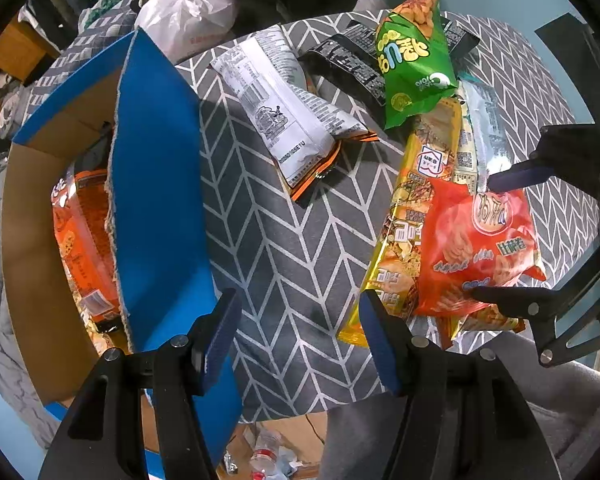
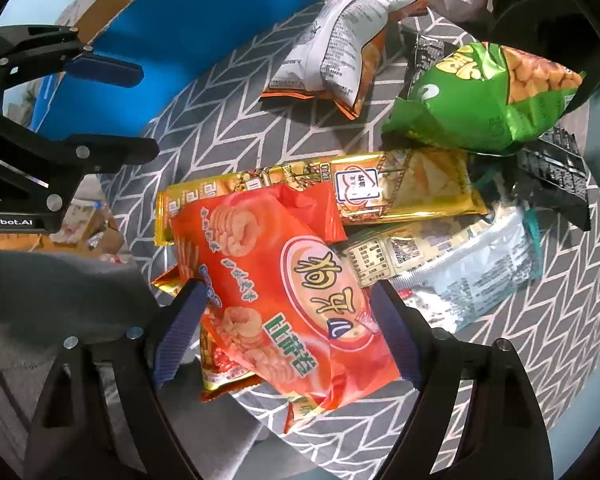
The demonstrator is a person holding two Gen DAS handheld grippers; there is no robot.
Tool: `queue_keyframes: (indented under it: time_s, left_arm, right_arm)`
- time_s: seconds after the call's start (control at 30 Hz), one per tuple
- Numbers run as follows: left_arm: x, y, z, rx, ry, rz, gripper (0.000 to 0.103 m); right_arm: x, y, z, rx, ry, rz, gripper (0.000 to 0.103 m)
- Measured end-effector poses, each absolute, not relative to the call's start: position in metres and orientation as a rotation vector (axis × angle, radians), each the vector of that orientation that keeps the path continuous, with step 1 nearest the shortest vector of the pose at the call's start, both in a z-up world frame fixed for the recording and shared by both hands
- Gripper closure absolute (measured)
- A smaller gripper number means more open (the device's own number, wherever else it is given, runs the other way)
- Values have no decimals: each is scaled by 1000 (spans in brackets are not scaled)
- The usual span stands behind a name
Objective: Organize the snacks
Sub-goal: 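Grasp the red cracker bag with the right tool while the left tool grasps another yellow wafer bar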
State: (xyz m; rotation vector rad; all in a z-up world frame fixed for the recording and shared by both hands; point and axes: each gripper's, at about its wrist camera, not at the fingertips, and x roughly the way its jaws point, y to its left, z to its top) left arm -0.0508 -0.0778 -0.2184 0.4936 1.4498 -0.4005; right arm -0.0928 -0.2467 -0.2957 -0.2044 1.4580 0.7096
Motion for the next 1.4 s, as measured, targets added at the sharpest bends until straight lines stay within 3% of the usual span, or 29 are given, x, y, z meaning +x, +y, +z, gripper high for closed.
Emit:
queue_keyframes:
  time_s: [0.07,0.23,0.3,0.4,0.57,0.63,0.73,0.8,0.83,1.4]
  left_arm:
    - [-50,-79,-219,501,1447,-408,41]
    - [-46,-84,-219,507,1444,-424,41]
    - [-44,-87,-221,509,1446,-430,41]
    - [-41,-92,-222,514,1447,-441,41]
    - [-34,-106,-226,520,1449,-466,38]
    - [-31,-110,-227,522,1440,-472,32]
    - [-27,-118,-233,531,1448,-481,32]
    - [-26,-121,-235,535,1448,-493,32]
    - [-25,-122,-236,540,1447,-501,32]
    - [-31,-94,-261,525,1497,-477,32]
  right_arm:
    - [-92,-247,-298,-179,1459,714,22]
    - [-91,-270,-292,-68,1454,662,38]
    - [-91,-285,-291,-39,1449,587,57]
    - [-89,-317,-294,54,1452,412,64]
    - [-90,-362,-306,218,1479,199,63]
    - [-93,-372,-308,241,1480,143,61]
    - [-96,-384,-298,276,1443,129,53]
    - [-97,-386,-291,311,1416,189,26]
    - [-98,-388,-287,305,1408,210,22]
    - [-97,-312,-299,-151,1446,499,21]
